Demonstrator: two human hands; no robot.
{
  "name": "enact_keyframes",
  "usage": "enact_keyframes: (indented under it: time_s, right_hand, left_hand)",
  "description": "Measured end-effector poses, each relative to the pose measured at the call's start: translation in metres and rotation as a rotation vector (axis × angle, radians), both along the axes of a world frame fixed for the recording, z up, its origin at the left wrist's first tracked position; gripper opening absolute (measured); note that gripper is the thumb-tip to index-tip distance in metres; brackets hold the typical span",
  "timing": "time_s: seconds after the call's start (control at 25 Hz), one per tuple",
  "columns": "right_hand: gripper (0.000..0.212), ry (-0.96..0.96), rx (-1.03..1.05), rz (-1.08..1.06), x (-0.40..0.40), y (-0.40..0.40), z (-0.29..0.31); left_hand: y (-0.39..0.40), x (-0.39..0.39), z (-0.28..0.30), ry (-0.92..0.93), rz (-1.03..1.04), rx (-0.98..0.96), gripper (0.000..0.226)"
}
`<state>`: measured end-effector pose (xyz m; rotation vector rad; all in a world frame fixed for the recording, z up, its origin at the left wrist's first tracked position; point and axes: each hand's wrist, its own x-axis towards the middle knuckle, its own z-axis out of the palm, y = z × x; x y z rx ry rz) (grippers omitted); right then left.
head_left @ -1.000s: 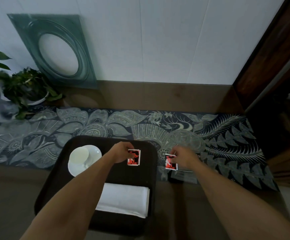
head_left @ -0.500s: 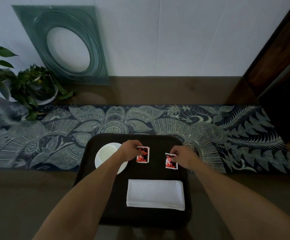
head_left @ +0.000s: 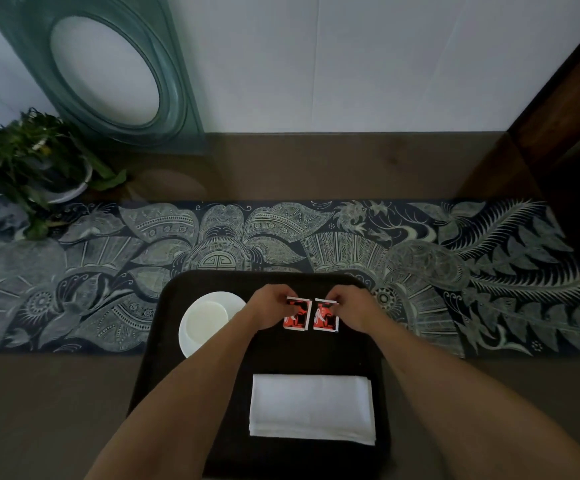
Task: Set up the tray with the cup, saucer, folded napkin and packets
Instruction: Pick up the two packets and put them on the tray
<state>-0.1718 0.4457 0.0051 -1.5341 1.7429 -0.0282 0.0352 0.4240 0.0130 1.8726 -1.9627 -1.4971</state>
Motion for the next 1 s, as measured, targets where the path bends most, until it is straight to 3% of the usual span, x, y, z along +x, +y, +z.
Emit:
enact_keyframes:
  time_s: [0.28, 0.6, 1.0]
  right_hand:
    - [0.015, -0.07, -0.058, -0.019, -0.002, -0.023, -0.012]
    - [0.016, -0.193, -0.091, -0.238, 0.002, -0.018, -0.024]
    - [0.021, -0.105, -0.133, -0.178, 0.004, -0.019, -0.022]
  left_hand:
    - [-0.01, -0.025, -0.02, 0.014, -0.013, 0.027, 0.024]
    - [-0.013, -0.035, -0.03, -0.061, 0.05, -0.069, 0.028]
    - [-0.011, -0.043, -0.035, -0.109, 0.071, -0.063, 0.03]
